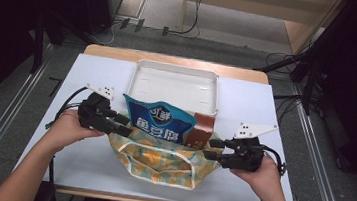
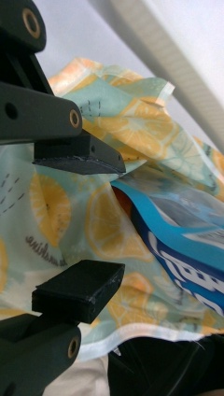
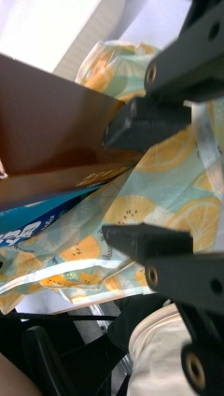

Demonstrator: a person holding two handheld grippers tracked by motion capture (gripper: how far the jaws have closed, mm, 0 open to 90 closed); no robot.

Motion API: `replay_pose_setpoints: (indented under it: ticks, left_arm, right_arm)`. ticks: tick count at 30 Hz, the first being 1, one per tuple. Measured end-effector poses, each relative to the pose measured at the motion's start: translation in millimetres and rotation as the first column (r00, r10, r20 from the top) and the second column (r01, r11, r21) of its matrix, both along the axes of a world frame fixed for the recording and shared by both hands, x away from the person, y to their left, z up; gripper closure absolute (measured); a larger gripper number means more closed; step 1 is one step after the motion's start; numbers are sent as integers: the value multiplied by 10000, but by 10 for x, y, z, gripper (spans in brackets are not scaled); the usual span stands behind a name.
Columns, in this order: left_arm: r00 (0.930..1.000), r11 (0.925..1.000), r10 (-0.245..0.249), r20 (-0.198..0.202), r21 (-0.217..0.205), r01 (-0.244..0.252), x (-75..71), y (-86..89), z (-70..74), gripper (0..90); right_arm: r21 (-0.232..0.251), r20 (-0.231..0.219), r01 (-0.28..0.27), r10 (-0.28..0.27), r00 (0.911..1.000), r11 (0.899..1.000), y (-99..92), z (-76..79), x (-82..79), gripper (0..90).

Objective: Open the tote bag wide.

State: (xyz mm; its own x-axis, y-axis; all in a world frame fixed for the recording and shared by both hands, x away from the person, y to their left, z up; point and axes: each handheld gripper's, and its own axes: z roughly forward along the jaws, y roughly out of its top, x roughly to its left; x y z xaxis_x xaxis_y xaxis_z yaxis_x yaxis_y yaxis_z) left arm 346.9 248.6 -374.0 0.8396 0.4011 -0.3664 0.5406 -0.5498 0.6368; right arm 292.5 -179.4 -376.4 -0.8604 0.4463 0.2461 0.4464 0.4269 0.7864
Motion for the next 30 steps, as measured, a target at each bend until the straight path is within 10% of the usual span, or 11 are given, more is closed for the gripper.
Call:
replay_pose_setpoints:
  ticks: [12, 22, 30]
  left_arm:
    - [9998, 9998, -123, -148, 149, 125, -5, -9, -189, 490]
    - [9991, 9994, 127, -404, 321, -114, -9, 13, -295, 793]
    - [9994, 9990, 54, -353, 455, -38, -36, -15, -321, 899]
  right_arm:
    - [-402, -314, -324, 311, 9990, 9987, 92, -242, 27, 460]
    - [-808, -819, -512, 446, 9956, 9954, 175, -405, 37, 812]
    - [-815, -914, -563, 488, 9946, 9951, 170, -420, 39, 900]
